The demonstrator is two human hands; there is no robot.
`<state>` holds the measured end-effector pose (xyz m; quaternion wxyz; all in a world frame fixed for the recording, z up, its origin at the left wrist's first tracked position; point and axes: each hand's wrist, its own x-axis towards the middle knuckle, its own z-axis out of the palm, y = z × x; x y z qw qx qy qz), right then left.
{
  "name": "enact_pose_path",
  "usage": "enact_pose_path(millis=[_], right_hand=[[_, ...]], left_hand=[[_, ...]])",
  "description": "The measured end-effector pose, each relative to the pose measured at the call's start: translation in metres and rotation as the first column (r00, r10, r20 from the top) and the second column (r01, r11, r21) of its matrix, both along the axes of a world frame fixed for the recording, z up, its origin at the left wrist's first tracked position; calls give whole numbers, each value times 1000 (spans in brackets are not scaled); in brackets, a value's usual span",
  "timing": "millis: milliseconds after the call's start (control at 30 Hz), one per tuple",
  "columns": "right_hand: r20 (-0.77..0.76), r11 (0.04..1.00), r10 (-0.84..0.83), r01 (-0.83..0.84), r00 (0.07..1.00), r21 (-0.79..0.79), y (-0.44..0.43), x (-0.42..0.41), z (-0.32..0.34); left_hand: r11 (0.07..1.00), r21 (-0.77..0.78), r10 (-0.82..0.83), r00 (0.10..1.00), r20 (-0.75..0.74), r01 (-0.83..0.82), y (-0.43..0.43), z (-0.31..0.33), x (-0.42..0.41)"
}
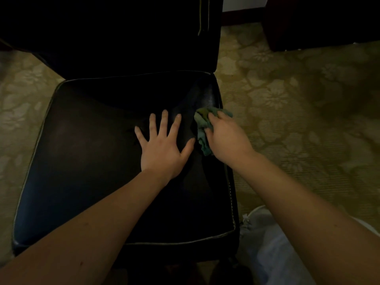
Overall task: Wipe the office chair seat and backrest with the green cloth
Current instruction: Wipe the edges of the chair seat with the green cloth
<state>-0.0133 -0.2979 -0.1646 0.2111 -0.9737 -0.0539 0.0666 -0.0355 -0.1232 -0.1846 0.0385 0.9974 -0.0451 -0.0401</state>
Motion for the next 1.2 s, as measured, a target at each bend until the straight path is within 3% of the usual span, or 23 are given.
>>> enact_pose_path(millis=[233,433,767,1067,1200], right_hand=[[45,991,-24,18,999,136,-6,11,5],[18,1000,5,-5,1000,12,-9,-5,11],[-7,990,-34,35,999,133,-9,6,24],[-81,997,46,-51,996,-62,-15,-2,30],[-49,1000,19,-20,999,-13,-11,-1,28]], left_hand=[[1000,-19,11,1000,-4,-11,-1,1,0],[999,-36,7,1000,-3,-7,-1,1,0],[999,-37,13,1000,10,-12,0,0,1],[999,-51,12,1000,21,-11,1,-1,0],[999,-45,8,1000,19,-7,1,-1,0]])
